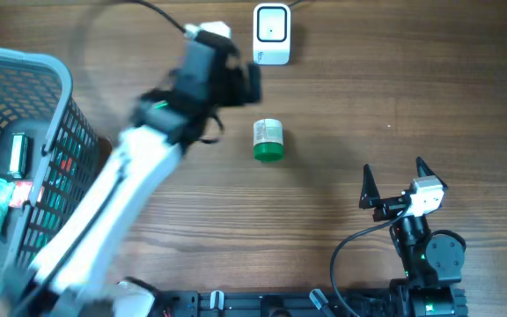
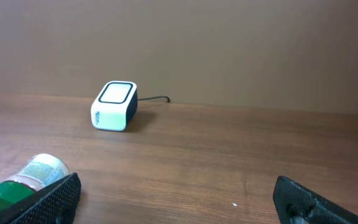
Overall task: Scan the item barcode
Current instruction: 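Lift the jar out and set it on the table below the scanner, then reach the left gripper into the basket and grasp the green gum pack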
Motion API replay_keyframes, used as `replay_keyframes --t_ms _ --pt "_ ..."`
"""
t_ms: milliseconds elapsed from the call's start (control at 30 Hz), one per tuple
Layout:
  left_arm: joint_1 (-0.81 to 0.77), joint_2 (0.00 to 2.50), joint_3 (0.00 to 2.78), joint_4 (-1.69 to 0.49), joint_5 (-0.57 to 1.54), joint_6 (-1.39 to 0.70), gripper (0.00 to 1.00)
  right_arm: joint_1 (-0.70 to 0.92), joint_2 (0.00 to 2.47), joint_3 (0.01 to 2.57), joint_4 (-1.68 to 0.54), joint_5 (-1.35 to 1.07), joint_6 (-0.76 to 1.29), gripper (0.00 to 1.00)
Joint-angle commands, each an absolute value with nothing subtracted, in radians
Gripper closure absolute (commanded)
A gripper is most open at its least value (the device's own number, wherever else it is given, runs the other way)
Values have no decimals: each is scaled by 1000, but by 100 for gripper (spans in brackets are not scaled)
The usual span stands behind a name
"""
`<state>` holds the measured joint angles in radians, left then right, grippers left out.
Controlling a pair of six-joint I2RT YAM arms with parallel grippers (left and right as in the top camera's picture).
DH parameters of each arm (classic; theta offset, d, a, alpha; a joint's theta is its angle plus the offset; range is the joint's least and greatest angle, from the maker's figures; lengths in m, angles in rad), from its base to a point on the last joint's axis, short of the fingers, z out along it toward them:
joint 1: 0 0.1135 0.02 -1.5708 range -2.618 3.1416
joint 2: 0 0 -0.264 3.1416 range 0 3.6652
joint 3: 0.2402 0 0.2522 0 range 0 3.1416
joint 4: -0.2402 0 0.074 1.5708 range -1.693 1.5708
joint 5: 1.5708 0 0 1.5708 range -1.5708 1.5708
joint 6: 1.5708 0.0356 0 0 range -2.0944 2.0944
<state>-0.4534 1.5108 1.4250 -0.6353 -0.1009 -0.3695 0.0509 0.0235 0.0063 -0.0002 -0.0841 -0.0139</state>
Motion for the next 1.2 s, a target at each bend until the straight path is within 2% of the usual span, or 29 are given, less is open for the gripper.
replay_keyframes --t_ms 0,167,233,300,333,433,500,700,867,967,1167 --pt "-329 1259 1466 -643 -248 -317 0 53 23 6 2 -74 -25 0" --pt "-1 1024 1466 -595 -318 -291 0 53 23 6 2 -74 -25 0" --pt "192 993 1466 -603 -418 -296 0 53 23 6 2 -74 -25 0" --pt "318 1004 1466 -645 -428 -334 0 53 23 6 2 -74 -25 0" --pt "436 1044 1466 -705 -424 -420 0 53 23 6 2 -74 -26 0" --pt "628 1212 1466 -779 -242 -459 0 53 23 6 2 -74 -26 0" --pt "673 1320 1466 -774 -136 -312 0 53 23 6 2 -74 -26 0" --pt "688 1681 1466 -665 -73 149 0 53 23 6 2 -74 -25 0" --pt "688 1784 1449 -661 1 268 0 53 23 6 2 -74 -25 0" --pt "688 1844 1443 -653 3 408 0 53 23 6 2 -74 -25 0" --pt "693 1954 1443 -647 3 419 0 53 23 6 2 -74 -26 0"
